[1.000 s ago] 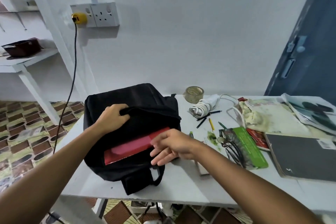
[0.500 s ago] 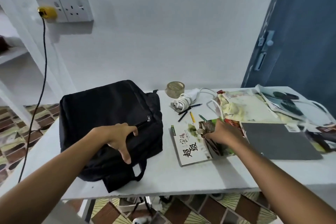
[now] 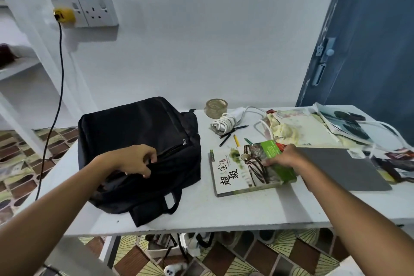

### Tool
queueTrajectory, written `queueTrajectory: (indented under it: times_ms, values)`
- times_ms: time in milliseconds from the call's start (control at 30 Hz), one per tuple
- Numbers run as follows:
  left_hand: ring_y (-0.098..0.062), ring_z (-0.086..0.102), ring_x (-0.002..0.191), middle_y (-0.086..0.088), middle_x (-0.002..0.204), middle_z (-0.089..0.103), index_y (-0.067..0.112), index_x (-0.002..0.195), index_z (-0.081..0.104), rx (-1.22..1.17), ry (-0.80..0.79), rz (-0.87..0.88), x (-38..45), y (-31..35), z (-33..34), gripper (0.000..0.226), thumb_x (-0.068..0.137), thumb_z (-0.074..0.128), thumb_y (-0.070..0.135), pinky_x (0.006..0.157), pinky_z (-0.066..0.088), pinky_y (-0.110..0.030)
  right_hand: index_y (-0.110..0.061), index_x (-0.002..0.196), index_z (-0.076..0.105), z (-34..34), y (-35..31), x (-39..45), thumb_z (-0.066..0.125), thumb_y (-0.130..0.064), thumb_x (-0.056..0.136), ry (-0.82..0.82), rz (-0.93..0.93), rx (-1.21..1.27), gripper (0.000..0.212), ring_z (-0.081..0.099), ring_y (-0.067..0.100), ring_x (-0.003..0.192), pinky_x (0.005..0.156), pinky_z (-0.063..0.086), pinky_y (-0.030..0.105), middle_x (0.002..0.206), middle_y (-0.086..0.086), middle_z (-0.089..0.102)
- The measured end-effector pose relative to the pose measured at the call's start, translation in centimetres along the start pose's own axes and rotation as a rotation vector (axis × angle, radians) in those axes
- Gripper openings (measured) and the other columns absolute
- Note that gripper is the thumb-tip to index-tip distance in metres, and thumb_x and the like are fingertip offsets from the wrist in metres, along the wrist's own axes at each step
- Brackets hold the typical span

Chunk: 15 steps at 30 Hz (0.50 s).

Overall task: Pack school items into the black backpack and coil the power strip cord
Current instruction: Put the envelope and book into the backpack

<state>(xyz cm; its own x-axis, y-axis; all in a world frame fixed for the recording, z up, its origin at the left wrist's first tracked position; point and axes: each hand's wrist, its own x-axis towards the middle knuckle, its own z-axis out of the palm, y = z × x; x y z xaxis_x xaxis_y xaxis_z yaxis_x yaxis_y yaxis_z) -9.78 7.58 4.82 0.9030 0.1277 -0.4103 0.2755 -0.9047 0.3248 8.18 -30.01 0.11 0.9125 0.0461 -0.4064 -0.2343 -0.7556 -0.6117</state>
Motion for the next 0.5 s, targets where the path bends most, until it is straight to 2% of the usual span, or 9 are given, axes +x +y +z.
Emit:
queueTrajectory:
  times_ms: [100, 133, 200, 267, 400, 500]
  values:
    - [-0.013, 0.056, 0.065, 0.000, 0.076, 0.062, 0.024, 0.082, 0.061, -0.100, 0.066, 0.023, 0.0, -0.3, -0.3, 0.022, 0.066, 0.073, 0.014, 0.062, 0.052, -0.038, 0.003, 0.117, 0.054, -0.9, -0.5, 0.0, 0.085, -0.020, 0.062, -0.119, 0.003, 0.231, 0.067, 0.060, 0.033, 0.109, 0.096, 0.048, 0.042, 0.118, 0.014, 0.062]
    - [-0.013, 0.056, 0.062, 0.000, 0.072, 0.063, 0.020, 0.081, 0.063, -0.136, 0.092, 0.024, 0.0, -0.4, -0.5, 0.018, 0.069, 0.072, 0.011, 0.059, 0.049, -0.035, 0.002, 0.115, 0.056, -1.3, -0.9, -0.3, 0.083, -0.018, 0.065, -0.167, 0.000, 0.267, 0.061, 0.064, 0.032, 0.100, 0.090, 0.052, 0.043, 0.111, 0.015, 0.065]
    - [-0.013, 0.056, 0.058, -0.001, 0.065, 0.064, 0.012, 0.080, 0.065, -0.207, 0.149, 0.025, 0.0, -0.5, -1.1, 0.009, 0.074, 0.070, 0.005, 0.056, 0.044, -0.028, 0.004, 0.113, 0.055, -2.1, -2.0, -1.4, 0.073, -0.010, 0.078, -0.256, -0.029, 0.329, 0.042, 0.065, 0.026, 0.076, 0.063, 0.057, 0.035, 0.090, 0.015, 0.067]
    - [-0.011, 0.056, 0.056, 0.000, 0.060, 0.064, 0.007, 0.079, 0.068, -0.261, 0.217, 0.027, -0.2, -0.5, -1.8, 0.005, 0.078, 0.069, 0.002, 0.059, 0.043, -0.024, 0.002, 0.113, 0.052, -2.5, -3.0, -2.1, 0.066, -0.003, 0.084, -0.272, -0.093, 0.387, 0.033, 0.064, 0.024, 0.073, 0.050, 0.055, 0.030, 0.088, 0.014, 0.065]
    - [-0.015, 0.058, 0.060, -0.003, 0.064, 0.067, 0.014, 0.073, 0.071, -0.362, 0.441, 0.002, 0.2, -1.6, -3.1, 0.017, 0.081, 0.067, -0.001, 0.065, 0.044, -0.025, -0.006, 0.115, 0.050, -2.5, -4.2, -2.2, 0.067, 0.001, 0.083, -0.153, -0.216, 0.555, 0.037, 0.064, 0.022, 0.074, 0.043, 0.054, 0.027, 0.094, 0.011, 0.065]
    - [-0.016, 0.058, 0.063, -0.004, 0.067, 0.067, 0.020, 0.070, 0.069, -0.403, 0.587, -0.009, 0.2, -1.8, -4.2, 0.022, 0.083, 0.066, 0.002, 0.072, 0.043, -0.028, 0.000, 0.121, 0.055, -2.6, -4.1, -1.9, 0.070, -0.003, 0.077, -0.189, -0.170, 0.801, 0.047, 0.068, 0.020, 0.061, 0.043, 0.054, 0.028, 0.082, 0.009, 0.069]
